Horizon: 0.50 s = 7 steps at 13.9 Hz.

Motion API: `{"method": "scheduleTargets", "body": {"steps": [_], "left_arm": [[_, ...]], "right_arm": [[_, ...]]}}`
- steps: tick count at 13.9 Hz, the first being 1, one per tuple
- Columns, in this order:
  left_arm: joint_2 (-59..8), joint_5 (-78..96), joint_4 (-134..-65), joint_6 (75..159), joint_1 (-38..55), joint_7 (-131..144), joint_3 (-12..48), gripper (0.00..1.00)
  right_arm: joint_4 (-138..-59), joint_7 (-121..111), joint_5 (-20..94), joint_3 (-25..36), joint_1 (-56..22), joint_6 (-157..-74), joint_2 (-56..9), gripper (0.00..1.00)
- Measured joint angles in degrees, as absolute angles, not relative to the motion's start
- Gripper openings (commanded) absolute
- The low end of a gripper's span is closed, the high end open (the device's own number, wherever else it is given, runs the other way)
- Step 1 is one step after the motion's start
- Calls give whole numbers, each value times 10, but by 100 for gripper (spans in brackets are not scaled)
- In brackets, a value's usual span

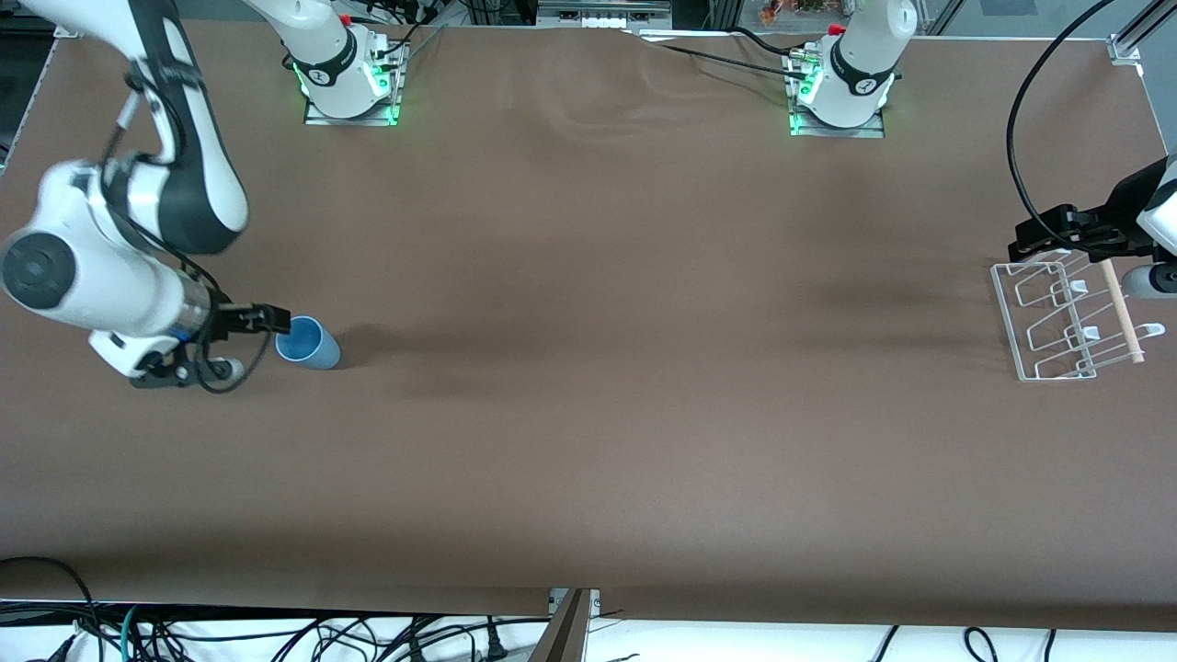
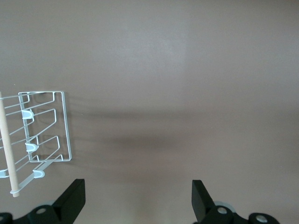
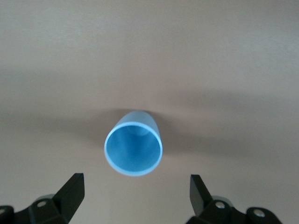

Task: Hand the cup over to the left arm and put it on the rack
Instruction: 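Lower the right gripper to the blue cup and close on it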

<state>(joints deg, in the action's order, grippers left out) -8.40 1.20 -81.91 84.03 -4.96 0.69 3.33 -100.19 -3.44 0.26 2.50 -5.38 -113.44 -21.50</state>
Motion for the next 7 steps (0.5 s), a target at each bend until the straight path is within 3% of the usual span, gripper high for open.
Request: {"method": "scheduleTargets", "body": {"steps": [7], "left_arm": [[-85,12,-817,840,-50,7,33,100]], "right_arm": [[-1046,-52,3,35,-50,-1188,-228,100]]}}
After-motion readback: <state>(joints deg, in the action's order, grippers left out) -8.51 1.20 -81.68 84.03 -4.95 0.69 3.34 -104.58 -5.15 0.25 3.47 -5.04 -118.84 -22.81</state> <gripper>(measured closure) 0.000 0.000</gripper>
